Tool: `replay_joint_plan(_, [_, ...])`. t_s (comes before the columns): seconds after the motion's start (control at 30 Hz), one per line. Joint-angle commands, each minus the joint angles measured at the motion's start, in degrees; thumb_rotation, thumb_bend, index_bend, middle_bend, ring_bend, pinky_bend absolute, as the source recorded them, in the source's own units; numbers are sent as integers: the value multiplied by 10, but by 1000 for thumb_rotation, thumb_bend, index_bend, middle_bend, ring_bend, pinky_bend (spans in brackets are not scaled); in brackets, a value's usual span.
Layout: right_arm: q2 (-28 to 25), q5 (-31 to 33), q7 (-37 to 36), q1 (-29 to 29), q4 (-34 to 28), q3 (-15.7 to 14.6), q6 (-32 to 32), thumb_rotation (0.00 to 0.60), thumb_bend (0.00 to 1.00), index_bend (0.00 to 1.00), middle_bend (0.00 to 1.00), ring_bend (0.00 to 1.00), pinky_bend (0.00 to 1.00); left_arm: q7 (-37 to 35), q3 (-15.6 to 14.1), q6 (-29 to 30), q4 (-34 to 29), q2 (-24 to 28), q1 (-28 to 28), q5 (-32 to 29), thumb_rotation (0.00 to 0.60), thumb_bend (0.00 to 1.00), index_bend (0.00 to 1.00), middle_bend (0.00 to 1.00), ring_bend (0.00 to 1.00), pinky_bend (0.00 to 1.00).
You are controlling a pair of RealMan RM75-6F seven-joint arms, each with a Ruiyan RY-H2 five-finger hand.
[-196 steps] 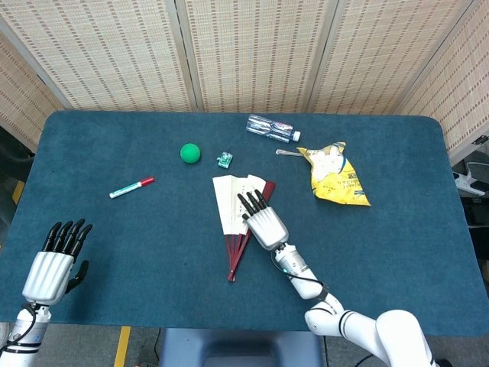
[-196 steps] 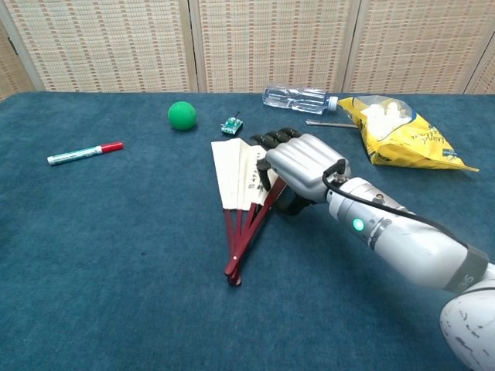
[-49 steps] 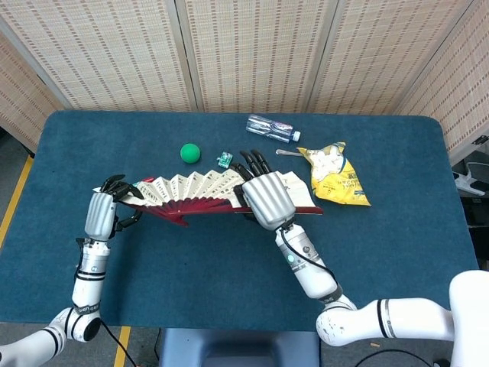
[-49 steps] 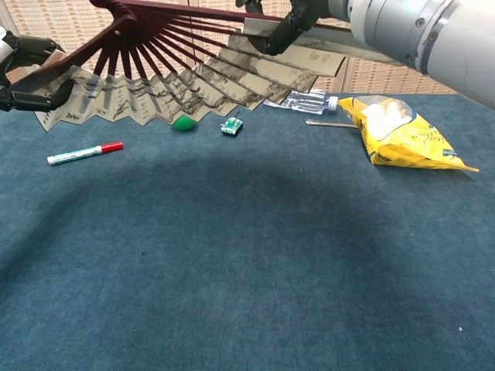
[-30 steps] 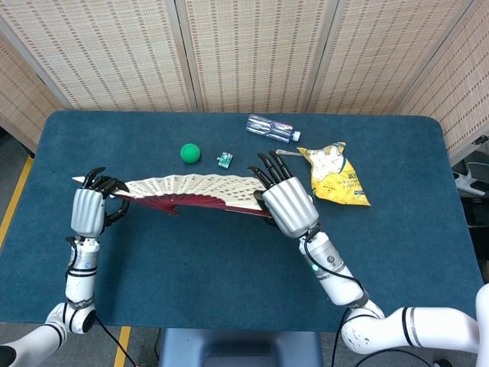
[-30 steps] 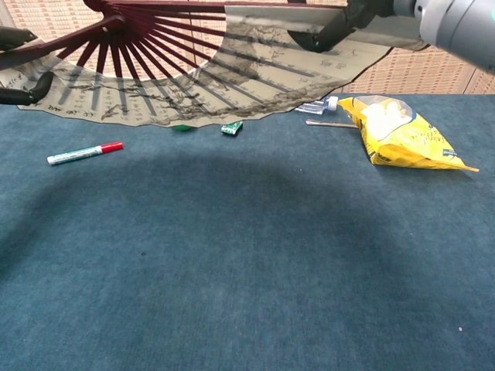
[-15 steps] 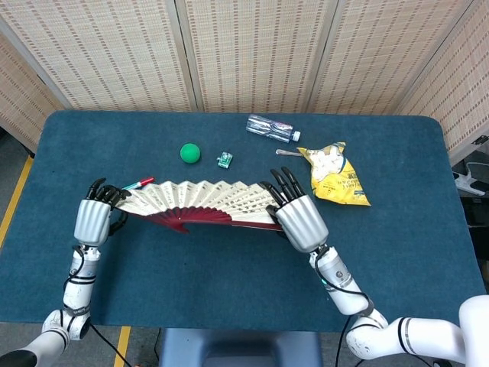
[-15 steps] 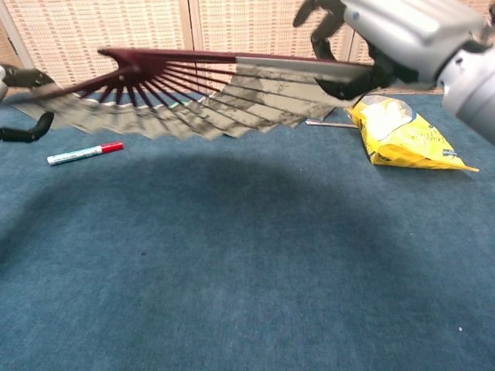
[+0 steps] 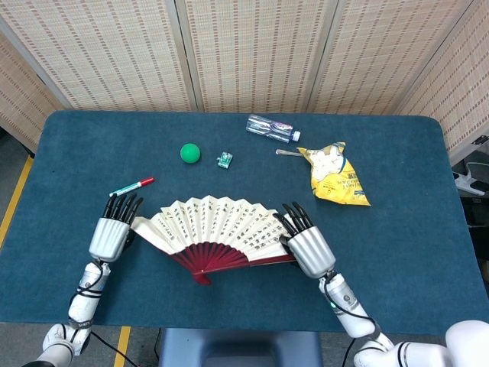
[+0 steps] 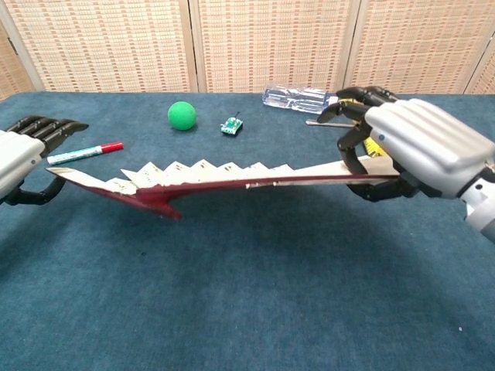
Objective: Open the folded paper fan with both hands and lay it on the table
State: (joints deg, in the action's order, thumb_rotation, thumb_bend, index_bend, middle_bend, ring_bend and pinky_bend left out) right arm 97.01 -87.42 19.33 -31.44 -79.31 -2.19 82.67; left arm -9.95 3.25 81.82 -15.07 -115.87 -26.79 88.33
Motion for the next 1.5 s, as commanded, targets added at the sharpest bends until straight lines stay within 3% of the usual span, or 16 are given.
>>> replay_joint_plan(0.03, [-9,-7,16,16,-14,-14,-4,600,505,112,105,0,35,10,-8,-9,9,-4,7,3,600,491,0,5,31,55])
replay_joint_plan(0.27, [-59,7,120,50,-74,-48,-31,600,480,7,6,0,0,25,-16,-37,25,-6,16,1,600,490,0,1,20,53])
replay_joint_plan(0.47, [-93,37,198,64,-118,-55,-65,600,354,0,0,0,0,50,-26,-81,23,6,17,4,600,491,0,0,0,53])
replay_joint_plan(0.7, [-134,46,244,83,-154,-57,-65,600,200,0,0,0,0,-2,-24,-88,-29,40,28,-4,600,490,0,0,0,53])
replay_joint_plan(0.8, [-142,16,234,95,-138,-62,-44,600,135,0,0,0,0,-27,-22,-77,-54,53,32,-6,600,490,0,0,0,53])
replay_joint_plan(0.97, [-136,-34,158,118,-77,-58,5,600,92,0,0,0,0,-35,-23,-60,-83,70,34,-2,600,489,0,0,0,53])
replay_joint_plan(1.23, [-186,-11,150,132,-105,-83,-58,579,64,0,0,0,0,-40,-27,-74,-127,94,37,-3,600,481,0,0,0,54])
replay_joint_plan(1.33, [-206,-7,133,134,-130,-78,-63,565,64,0,0,0,0,-67,-29,-79,-182,123,41,-3,600,481,0,0,0,54])
replay_joint_plan(1.4, [-212,-22,122,144,-133,-68,-30,558,64,0,0,0,0,-83,-28,-69,-227,148,46,-3,600,480,0,0,0,54])
replay_joint_plan(1.5, [-232,-38,99,179,-142,-53,47,556,64,0,0,0,0,-104,-40,-45,-349,224,66,5,600,481,0,0,0,54])
